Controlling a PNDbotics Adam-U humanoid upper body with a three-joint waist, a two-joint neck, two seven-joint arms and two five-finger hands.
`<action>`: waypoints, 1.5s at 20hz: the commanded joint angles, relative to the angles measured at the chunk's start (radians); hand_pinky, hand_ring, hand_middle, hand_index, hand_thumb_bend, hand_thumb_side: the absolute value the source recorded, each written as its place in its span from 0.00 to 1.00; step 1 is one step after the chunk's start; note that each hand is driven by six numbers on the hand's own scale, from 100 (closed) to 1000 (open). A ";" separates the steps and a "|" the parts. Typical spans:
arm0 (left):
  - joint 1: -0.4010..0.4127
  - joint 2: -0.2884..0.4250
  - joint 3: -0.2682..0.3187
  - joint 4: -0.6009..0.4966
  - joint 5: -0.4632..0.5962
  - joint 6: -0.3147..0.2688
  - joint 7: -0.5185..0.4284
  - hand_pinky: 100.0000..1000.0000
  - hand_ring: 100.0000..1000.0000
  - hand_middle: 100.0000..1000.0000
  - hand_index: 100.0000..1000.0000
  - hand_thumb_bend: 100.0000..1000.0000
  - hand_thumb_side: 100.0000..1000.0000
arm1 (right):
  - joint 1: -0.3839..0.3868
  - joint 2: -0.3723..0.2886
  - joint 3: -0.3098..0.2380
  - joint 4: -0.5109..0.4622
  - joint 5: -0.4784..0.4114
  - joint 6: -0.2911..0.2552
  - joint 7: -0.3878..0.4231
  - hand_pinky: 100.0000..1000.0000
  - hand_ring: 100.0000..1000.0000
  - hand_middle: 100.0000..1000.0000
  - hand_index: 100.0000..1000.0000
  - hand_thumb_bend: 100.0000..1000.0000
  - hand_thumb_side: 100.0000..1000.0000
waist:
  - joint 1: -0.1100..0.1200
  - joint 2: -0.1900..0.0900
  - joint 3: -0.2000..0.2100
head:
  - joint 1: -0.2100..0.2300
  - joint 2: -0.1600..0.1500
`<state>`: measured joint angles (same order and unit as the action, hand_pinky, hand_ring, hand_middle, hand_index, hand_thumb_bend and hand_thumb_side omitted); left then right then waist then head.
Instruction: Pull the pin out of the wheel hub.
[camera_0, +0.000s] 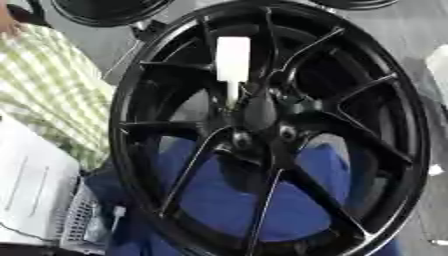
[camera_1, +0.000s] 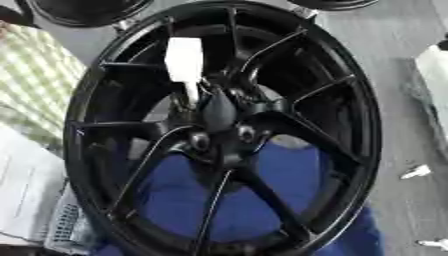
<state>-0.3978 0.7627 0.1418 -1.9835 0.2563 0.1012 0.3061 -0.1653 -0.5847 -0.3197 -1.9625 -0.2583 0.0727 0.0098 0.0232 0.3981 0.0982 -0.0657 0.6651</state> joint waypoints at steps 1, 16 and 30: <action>-0.031 0.123 -0.021 -0.017 -0.019 0.024 -0.031 0.58 0.67 0.60 0.72 0.34 0.45 | 0.001 -0.023 -0.008 -0.020 0.003 0.000 -0.003 0.81 0.65 0.57 0.72 0.00 0.53 | 0.006 -0.029 -0.002 | -0.012 -0.011; -0.348 0.437 -0.260 -0.014 -0.257 0.163 -0.532 0.76 0.74 0.68 0.79 0.51 0.47 | 0.040 -0.060 0.000 -0.009 0.019 0.008 -0.008 0.81 0.64 0.56 0.71 0.00 0.53 | 0.060 -0.076 0.020 | -0.051 0.051; -0.636 0.275 -0.482 0.124 -0.311 0.189 -0.810 0.77 0.75 0.70 0.82 0.50 0.55 | 0.047 -0.066 0.007 -0.007 0.026 0.010 -0.009 0.81 0.64 0.56 0.71 0.00 0.53 | 0.073 -0.087 -0.003 | -0.062 0.048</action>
<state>-1.0148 1.0369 -0.3257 -1.8777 -0.0648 0.2838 -0.4853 -0.1134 -0.6161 -0.3073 -1.9592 -0.2372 0.0825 0.0018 0.1016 0.3377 0.0953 -0.1287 0.7235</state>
